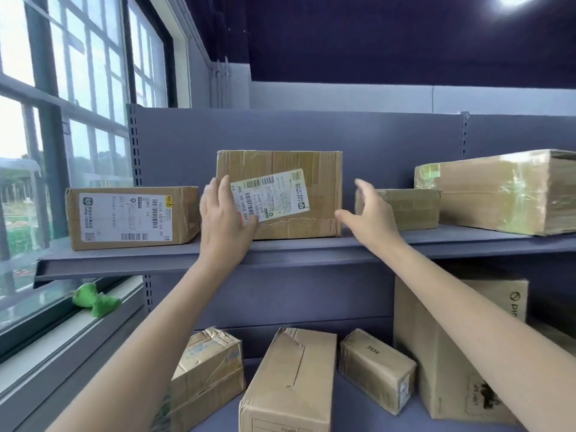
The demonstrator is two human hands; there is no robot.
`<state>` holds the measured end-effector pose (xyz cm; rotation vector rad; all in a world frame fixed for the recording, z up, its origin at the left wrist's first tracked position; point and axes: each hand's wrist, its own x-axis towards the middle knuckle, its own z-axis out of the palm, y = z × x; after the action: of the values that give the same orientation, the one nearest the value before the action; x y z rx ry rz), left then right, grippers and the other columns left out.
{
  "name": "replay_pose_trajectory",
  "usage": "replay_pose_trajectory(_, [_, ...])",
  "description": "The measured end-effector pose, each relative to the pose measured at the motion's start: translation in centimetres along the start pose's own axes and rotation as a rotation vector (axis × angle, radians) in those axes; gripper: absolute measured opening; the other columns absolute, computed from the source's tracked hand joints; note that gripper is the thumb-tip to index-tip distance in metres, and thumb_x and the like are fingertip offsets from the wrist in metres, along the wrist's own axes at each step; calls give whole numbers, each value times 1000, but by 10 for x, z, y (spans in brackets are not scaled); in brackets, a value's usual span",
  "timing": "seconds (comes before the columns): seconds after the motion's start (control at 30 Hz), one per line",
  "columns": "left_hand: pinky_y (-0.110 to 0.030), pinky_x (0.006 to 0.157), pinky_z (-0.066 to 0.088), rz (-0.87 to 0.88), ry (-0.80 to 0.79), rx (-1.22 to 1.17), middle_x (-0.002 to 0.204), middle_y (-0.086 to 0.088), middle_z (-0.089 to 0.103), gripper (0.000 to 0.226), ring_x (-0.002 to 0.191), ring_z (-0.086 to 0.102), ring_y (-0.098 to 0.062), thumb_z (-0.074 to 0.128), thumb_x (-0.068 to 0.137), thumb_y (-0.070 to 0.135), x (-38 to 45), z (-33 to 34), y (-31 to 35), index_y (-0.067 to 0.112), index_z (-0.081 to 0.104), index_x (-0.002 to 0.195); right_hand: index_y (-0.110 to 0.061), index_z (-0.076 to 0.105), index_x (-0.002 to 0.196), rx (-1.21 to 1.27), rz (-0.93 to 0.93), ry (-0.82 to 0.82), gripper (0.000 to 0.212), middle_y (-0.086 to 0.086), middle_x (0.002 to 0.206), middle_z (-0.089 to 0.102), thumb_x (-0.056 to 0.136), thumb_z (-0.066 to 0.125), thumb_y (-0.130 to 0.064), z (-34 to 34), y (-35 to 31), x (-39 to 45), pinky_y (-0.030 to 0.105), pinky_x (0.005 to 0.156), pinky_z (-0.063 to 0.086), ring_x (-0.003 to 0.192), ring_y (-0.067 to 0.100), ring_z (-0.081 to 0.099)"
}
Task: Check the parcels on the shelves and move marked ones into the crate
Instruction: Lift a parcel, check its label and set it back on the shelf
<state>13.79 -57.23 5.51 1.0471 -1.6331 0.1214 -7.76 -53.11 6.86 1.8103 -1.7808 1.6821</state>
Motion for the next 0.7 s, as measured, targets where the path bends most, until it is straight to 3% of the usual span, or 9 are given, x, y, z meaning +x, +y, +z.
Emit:
replay_pose_trajectory(0.1, [-40,115,9,31,86,29,152,-21,16,66,142,8,-34,56,86,10,-7,4,18,1,24,143,-10,32,142,-61,24,24,65,6,147,38,86,64,-19,-26,14,-2,28,104,30,135,22,34])
replay_pose_trajectory(0.3, [-38,113,12,41,31,-3,150,-18,22,64,141,12,-32,55,85,7,-21,30,63,3,26,142,-10,36,140,-74,92,34,64,7,144,42,84,65,-21,-78,54,2,27,101,32,132,24,38])
replay_pose_trajectory(0.43, [-40,113,15,-11,17,-2,150,-17,22,62,140,14,-34,53,86,7,-30,61,100,2,27,142,-10,38,137,-71,91,-30,58,7,140,46,86,64,-21,-112,88,9,22,87,33,127,24,42])
replay_pose_trajectory(0.53, [-38,112,16,-73,32,-22,151,-17,20,60,139,14,-33,52,86,9,-35,87,130,3,29,141,-8,33,141,-56,105,-75,65,9,145,39,86,64,-24,-131,116,20,30,100,34,132,25,38])
replay_pose_trajectory(0.7, [-34,111,15,-130,21,-14,152,-16,19,59,140,14,-30,51,87,10,-40,123,165,3,29,142,-7,29,144,-30,76,-177,71,8,148,36,86,63,-28,-141,149,31,31,105,31,135,24,35])
